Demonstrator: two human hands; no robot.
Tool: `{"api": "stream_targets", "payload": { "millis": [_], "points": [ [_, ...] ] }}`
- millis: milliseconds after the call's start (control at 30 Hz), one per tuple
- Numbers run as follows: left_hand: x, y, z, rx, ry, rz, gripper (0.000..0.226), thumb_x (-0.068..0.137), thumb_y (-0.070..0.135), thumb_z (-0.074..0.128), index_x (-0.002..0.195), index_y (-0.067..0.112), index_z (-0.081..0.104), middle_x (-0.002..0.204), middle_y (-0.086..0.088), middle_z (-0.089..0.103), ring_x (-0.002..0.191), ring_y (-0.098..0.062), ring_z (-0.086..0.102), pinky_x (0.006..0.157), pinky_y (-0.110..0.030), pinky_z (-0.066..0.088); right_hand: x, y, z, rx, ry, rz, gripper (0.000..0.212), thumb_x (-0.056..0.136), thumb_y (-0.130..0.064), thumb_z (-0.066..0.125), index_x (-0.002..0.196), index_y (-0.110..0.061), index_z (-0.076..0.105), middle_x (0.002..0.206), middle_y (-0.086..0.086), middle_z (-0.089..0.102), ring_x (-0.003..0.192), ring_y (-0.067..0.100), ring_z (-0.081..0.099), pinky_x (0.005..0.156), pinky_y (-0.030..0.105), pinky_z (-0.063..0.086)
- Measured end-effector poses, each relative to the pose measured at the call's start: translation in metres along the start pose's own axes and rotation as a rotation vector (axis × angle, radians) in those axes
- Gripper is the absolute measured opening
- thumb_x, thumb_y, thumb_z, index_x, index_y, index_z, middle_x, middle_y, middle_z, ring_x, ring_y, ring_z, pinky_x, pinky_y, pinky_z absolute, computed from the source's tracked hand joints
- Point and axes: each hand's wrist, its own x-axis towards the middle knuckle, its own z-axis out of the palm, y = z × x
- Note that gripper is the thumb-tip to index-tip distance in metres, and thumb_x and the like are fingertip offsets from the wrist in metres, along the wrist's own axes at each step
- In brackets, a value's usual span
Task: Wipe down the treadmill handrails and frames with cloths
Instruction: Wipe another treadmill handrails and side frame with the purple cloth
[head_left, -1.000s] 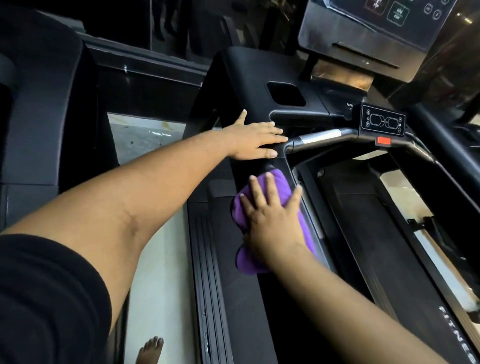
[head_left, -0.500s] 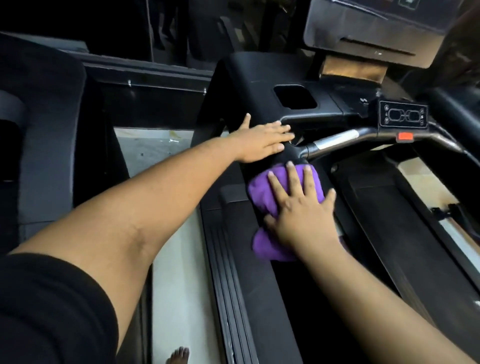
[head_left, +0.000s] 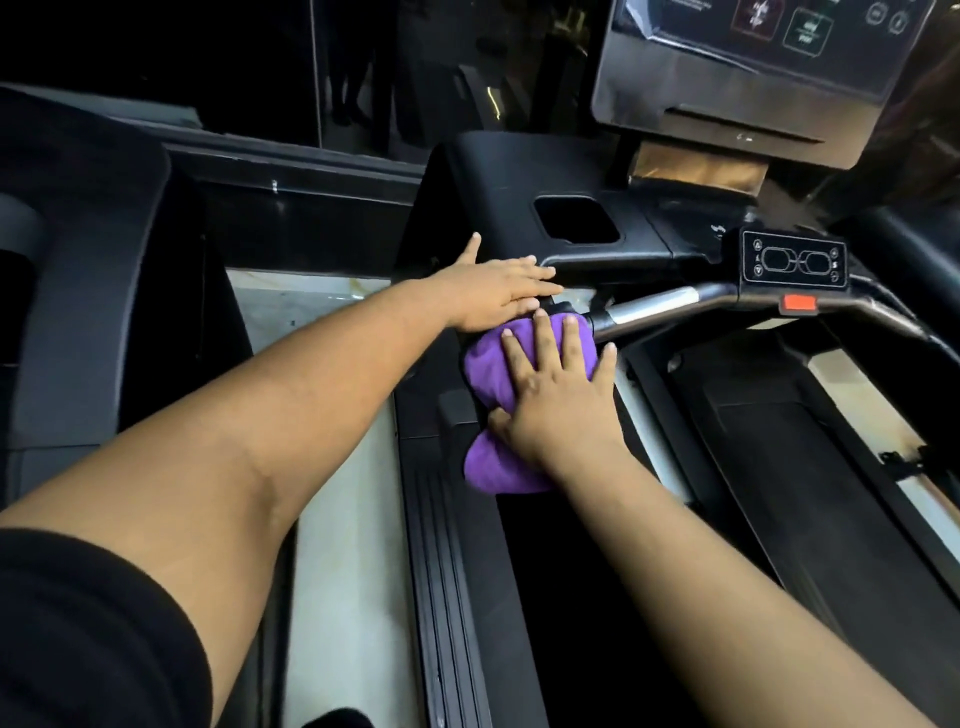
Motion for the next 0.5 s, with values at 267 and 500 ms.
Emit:
{"api": "stream_targets", "payload": {
  "millis": [267, 500],
  "points": [
    [0.02, -0.023, 0.003, -0.132, 0.062, 0.017, 0.048, 0.11, 0.045, 0.03, 0.158, 0.04, 0.034, 0.169, 0.016, 0.019, 0.157, -0.007, 0.008, 0.117, -0.074, -0.008, -0.002, 0.026, 0.015, 0.144, 0.032, 0.076, 0.095, 0.082, -0.075, 0.029, 0.162, -0.038, -0.007, 0.172, 0.005, -0.012, 0.158, 0.032, -0.012, 0.116, 0.073, -0.006],
    [0.05, -0.059, -0.014, -0.105, 0.002, 0.073, 0.05, 0.109, 0.05, 0.031, 0.158, 0.04, 0.032, 0.169, 0.016, 0.021, 0.157, -0.007, 0.01, 0.117, -0.073, -0.01, 0.039, 0.01, 0.0, 0.066, 0.026, 0.083, 0.091, 0.09, -0.066, 0.036, 0.164, -0.028, -0.001, 0.172, 0.016, -0.003, 0.158, 0.038, -0.001, 0.122, 0.063, 0.014]
  ]
}}
